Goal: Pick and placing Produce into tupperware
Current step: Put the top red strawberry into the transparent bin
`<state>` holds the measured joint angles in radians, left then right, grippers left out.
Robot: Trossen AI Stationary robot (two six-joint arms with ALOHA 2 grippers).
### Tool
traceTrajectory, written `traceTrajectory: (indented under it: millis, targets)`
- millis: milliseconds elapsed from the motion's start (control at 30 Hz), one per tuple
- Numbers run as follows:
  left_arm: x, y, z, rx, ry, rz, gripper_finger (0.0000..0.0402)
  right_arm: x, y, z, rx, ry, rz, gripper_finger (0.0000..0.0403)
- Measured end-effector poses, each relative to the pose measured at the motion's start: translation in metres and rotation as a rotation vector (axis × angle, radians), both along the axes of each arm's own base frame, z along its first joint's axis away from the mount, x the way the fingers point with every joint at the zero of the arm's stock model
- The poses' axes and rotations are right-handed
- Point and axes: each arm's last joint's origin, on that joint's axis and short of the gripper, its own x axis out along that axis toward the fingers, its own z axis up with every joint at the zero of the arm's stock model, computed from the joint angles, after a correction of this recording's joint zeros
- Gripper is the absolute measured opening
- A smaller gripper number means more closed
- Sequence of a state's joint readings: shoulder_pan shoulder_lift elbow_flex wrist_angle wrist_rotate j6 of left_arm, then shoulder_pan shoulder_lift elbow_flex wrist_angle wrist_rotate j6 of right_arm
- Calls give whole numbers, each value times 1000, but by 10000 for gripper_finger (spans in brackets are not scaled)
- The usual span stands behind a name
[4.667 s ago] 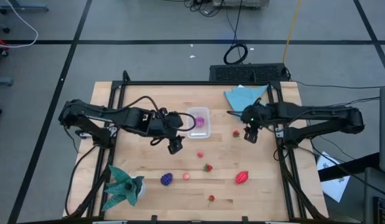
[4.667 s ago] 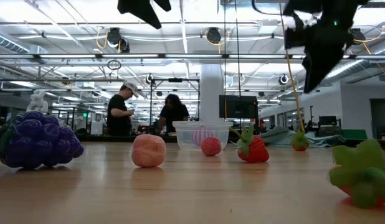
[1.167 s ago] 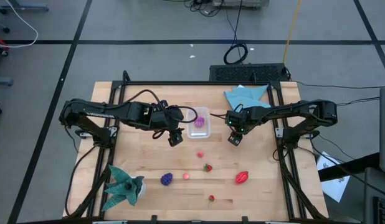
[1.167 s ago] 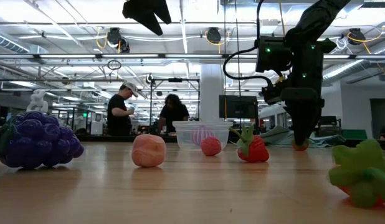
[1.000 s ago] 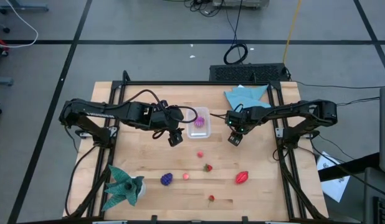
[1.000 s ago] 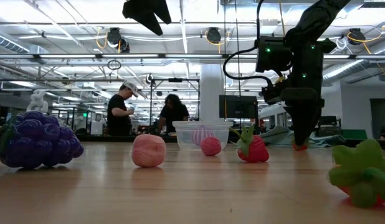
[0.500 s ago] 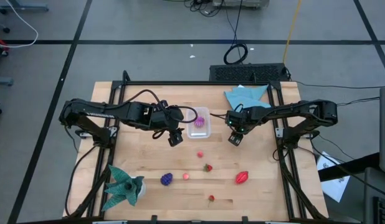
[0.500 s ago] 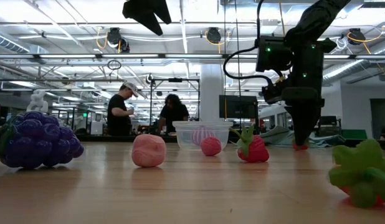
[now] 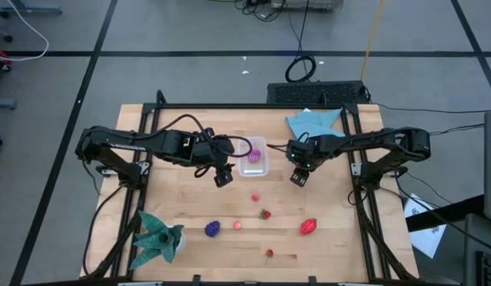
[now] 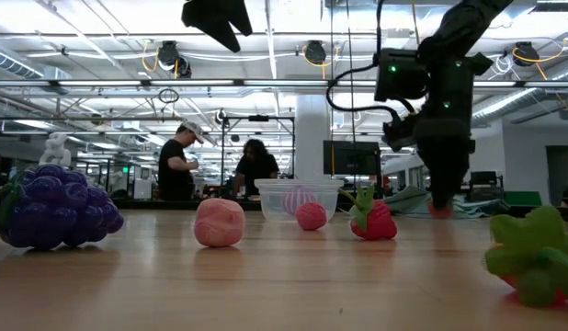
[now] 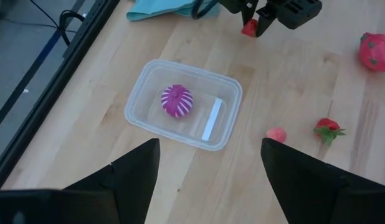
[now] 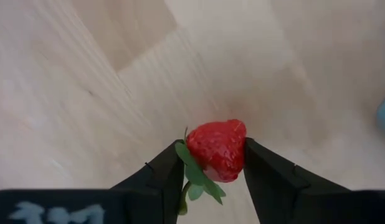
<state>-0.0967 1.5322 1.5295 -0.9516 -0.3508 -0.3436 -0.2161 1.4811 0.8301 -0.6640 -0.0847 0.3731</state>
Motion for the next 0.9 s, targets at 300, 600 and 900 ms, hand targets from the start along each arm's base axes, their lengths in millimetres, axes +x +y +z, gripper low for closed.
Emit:
traceTrajectory:
  millis: [300, 600, 900]
  targets:
    - [-3, 2, -2, 28, 42, -1, 282, 24, -5, 35, -37, -110, 54, 143]
    - [-9, 17, -5, 136, 151, -12, 281, 54, -8, 89, -109, -327, 128, 143]
    - [-29, 43, 10, 228, 201, -20, 281, 80, -2, 111, -97, -502, 225, 144]
